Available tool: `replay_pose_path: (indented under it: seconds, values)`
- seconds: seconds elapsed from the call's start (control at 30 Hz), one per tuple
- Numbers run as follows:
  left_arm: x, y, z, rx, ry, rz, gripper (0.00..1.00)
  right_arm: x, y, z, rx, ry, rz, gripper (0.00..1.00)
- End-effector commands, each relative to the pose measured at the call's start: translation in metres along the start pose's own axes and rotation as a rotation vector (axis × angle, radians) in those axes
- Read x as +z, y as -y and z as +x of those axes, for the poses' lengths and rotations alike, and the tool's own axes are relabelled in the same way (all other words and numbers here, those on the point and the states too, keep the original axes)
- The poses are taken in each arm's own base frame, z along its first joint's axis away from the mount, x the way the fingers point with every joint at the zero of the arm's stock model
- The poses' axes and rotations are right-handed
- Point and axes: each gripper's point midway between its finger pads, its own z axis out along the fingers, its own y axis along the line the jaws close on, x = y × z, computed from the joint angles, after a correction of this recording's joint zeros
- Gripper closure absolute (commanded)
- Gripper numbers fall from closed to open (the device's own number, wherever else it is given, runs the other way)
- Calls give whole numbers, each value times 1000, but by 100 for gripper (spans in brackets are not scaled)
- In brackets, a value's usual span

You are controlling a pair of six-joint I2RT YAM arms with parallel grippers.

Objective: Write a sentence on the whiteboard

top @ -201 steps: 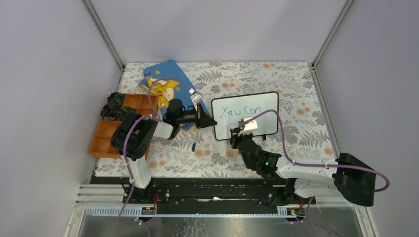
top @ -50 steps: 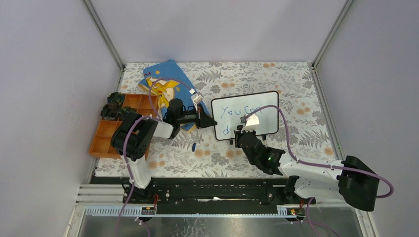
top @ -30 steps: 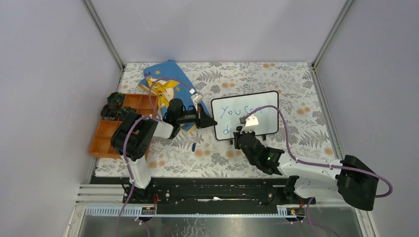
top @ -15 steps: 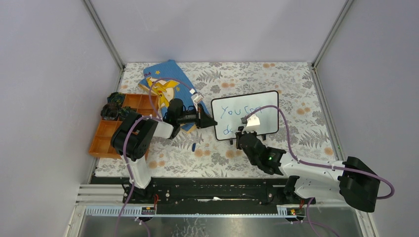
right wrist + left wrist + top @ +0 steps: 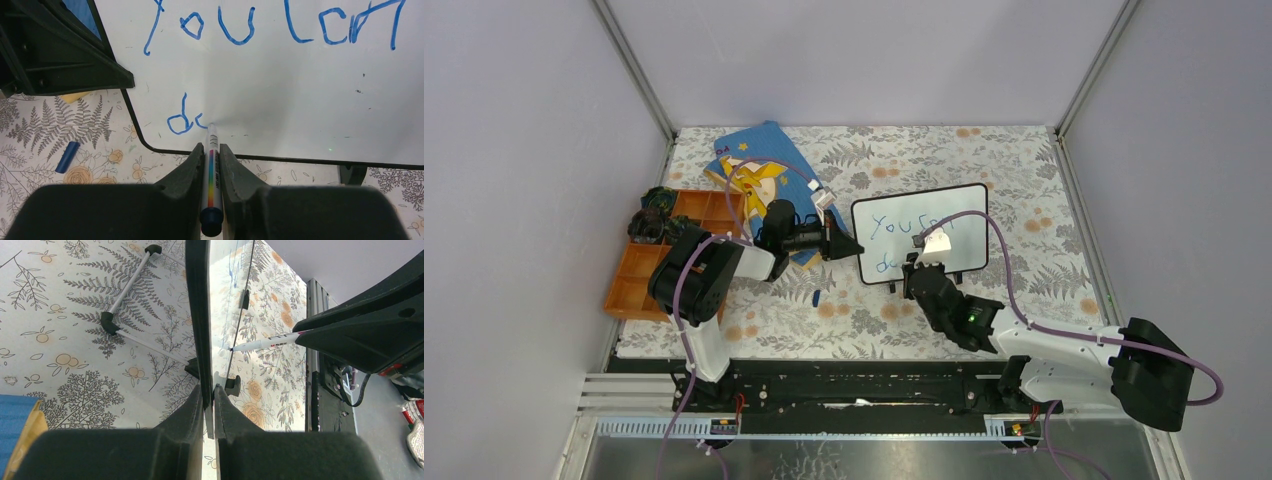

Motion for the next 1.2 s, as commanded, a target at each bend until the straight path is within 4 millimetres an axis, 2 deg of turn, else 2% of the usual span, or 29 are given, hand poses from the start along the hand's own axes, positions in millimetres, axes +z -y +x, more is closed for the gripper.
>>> replay_pose_path:
  seconds: [0.0,0.47,1.0,1.17]
  values:
    - [3,-5,30,-30,-83,-31,100,4,1,-32,24,76,32,100]
    - [4,-5,31,-32,-87,-29,100,4,-10,-38,33,87,-14,100]
    - [5,-4,32,-31,-89,-27,100,6,-24,-34,45,69,-77,100]
    - [5,-4,31,-29,-89,-28,100,-2,-15,-41,56,85,-60,100]
